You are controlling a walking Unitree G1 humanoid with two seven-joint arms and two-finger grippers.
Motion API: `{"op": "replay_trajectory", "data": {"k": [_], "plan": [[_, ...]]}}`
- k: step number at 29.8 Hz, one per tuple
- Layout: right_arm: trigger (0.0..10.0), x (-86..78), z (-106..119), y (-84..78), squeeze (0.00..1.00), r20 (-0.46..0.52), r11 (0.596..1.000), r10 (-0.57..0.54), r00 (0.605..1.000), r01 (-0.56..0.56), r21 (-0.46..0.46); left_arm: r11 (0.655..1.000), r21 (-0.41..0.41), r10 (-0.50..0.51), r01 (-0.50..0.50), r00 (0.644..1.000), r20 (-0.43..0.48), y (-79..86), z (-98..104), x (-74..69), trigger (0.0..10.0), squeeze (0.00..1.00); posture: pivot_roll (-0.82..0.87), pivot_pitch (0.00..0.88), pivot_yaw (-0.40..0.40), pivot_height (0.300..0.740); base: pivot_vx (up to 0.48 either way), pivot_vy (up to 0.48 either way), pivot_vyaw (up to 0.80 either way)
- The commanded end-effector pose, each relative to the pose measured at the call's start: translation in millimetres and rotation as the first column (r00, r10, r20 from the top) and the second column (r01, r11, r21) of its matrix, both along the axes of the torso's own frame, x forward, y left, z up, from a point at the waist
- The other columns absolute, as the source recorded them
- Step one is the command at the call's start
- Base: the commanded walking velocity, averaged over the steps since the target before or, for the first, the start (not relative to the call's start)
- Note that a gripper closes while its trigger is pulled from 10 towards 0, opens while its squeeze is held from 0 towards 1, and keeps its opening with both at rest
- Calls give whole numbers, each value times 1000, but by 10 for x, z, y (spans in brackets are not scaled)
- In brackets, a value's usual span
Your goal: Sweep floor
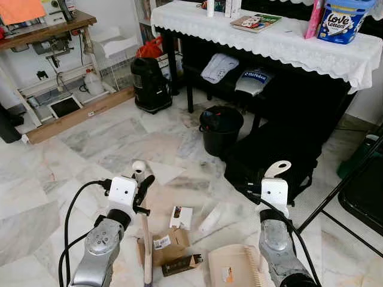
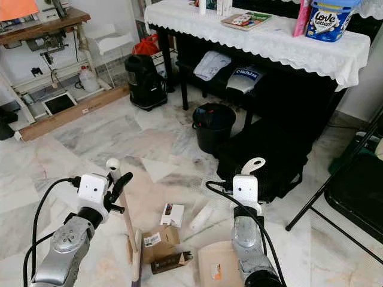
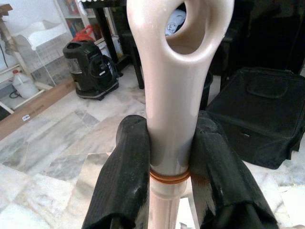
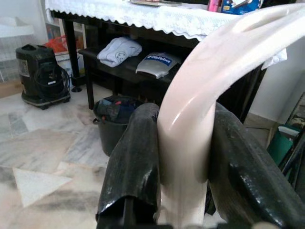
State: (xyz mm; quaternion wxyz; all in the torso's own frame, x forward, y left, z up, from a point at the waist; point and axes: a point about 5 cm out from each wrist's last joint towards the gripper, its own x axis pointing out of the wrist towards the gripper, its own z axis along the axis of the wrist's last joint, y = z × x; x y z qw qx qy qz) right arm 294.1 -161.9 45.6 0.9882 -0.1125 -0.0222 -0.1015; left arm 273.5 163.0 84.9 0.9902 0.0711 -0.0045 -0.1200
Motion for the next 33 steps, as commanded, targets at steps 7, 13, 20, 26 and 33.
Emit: {"op": "replay_trajectory", "data": {"k": [7,13,20,26,33], "plan": [[10000,0,-69,107,0,-20,999,27,999,-27,-22,1000,10,0,0,999,52,44,145,25,10000,0,114,9,120,740,0,0,0],[10000,-87,-214,150,0,-86,999,35,996,-37,-22,1000,12,2,-3,998,63,65,167,27,10000,0,126,14,125,740,0,0,0],[10000,-171,-335,190,0,-141,999,39,989,-44,-29,1000,13,-5,4,998,61,65,184,28,10000,0,133,19,130,740,0,0,0],[10000,-210,-458,199,0,-247,998,43,968,-31,55,1000,14,-5,4,998,59,69,184,31,10000,0,123,20,131,740,0,0,0],[10000,-275,-574,92,0,-335,990,-24,942,70,126,1000,11,-10,9,999,52,48,177,35,10000,0,121,25,127,740,0,0,0]]}}
